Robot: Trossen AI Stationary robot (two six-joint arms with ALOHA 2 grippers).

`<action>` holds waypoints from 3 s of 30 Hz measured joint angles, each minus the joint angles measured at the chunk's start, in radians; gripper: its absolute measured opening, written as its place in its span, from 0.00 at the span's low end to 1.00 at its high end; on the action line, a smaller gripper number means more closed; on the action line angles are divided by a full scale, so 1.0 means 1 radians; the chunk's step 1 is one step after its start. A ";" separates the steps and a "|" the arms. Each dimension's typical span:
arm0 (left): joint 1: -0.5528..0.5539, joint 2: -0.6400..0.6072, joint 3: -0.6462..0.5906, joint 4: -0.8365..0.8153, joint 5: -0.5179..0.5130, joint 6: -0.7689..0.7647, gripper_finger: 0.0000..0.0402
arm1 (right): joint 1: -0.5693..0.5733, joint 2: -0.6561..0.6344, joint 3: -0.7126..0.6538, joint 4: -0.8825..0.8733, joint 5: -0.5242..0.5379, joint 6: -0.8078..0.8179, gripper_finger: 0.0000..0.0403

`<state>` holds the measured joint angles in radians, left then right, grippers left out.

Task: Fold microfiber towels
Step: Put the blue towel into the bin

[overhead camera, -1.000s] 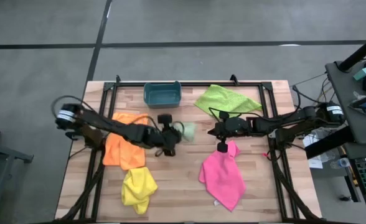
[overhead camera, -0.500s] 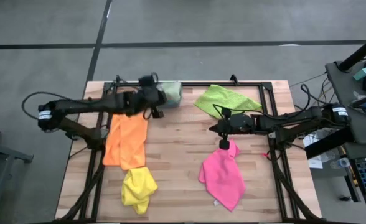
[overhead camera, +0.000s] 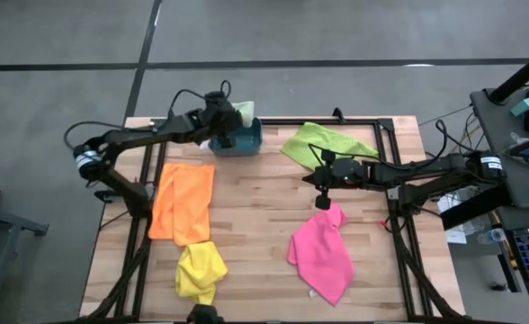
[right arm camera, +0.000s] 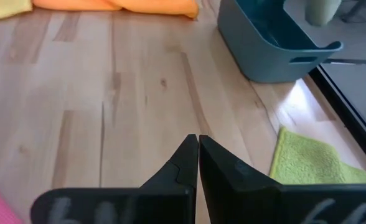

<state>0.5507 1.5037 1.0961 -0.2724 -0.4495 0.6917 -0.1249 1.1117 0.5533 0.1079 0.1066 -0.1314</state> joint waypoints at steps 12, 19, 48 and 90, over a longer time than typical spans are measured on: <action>-0.010 0.134 -0.006 0.004 0.003 -0.003 0.03 | -0.012 0.004 0.000 -0.002 0.000 0.008 0.02; -0.017 0.161 -0.009 0.002 0.029 -0.005 0.03 | -0.012 0.004 0.000 -0.002 0.000 0.013 0.02; -0.039 0.198 0.034 -0.167 0.126 -0.057 0.48 | -0.012 0.004 0.000 -0.007 0.000 0.016 0.02; 0.120 -0.017 -0.050 -0.093 0.487 -0.031 0.00 | -0.397 0.551 0.995 -0.595 -0.317 -0.119 0.02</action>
<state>0.6704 1.4868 1.0456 -0.3659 0.0375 0.6605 -0.5217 1.6632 1.5488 -0.4867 -0.2108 -0.2507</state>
